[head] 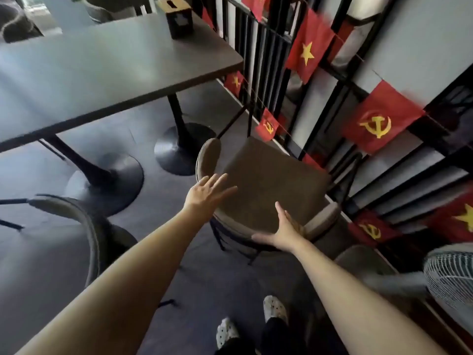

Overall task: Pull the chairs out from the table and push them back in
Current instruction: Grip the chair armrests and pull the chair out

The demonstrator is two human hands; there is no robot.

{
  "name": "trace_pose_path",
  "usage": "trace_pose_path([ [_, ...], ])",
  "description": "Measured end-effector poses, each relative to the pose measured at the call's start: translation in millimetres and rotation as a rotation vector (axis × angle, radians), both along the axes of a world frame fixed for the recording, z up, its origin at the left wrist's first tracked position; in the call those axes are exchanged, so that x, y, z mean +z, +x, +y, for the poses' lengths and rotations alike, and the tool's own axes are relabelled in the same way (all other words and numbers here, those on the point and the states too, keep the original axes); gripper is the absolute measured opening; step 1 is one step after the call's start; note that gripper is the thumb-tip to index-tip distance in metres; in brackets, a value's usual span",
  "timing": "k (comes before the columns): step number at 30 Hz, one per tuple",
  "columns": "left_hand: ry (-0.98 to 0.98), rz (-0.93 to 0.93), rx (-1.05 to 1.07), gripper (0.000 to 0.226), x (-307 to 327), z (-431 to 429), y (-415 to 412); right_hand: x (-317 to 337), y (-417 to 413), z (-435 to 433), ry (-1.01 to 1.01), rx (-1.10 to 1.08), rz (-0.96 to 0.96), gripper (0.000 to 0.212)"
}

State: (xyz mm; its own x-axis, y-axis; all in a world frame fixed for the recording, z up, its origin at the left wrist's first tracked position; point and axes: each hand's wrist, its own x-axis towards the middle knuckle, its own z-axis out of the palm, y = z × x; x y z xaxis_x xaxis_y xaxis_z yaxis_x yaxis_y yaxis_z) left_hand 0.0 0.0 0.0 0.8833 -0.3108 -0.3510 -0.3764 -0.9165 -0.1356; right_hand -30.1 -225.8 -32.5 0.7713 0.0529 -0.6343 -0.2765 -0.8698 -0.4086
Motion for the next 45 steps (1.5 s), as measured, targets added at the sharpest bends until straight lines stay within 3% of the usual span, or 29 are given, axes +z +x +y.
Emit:
trace_pose_path([
  [4,-0.031,-0.155,-0.144,0.066,-30.5,-8.5,14.2,-17.0,-8.0,0.2,-0.150,0.217,-0.092,0.107],
  [7,0.049,0.063,-0.031,0.042,-61.7,-11.5,17.0,-23.4,-10.5,4.7,-0.238,0.268,-0.149,0.075],
  [10,0.080,0.070,-0.007,0.030,-78.6,-9.6,22.7,-31.1,-11.0,8.2,-0.297,0.250,-0.220,0.054],
  [27,0.077,0.018,0.088,0.027,-78.7,-18.7,8.8,-31.9,-11.9,-0.3,-0.276,0.311,-0.258,0.047],
  [37,0.056,0.058,0.319,0.030,-72.6,-37.5,-18.7,-21.6,27.8,-27.7,-0.292,0.651,-0.228,0.056],
  [45,0.083,0.139,0.534,0.030,-65.2,-66.4,-20.5,-19.7,98.0,-39.6,-0.272,0.921,-0.225,0.048],
])
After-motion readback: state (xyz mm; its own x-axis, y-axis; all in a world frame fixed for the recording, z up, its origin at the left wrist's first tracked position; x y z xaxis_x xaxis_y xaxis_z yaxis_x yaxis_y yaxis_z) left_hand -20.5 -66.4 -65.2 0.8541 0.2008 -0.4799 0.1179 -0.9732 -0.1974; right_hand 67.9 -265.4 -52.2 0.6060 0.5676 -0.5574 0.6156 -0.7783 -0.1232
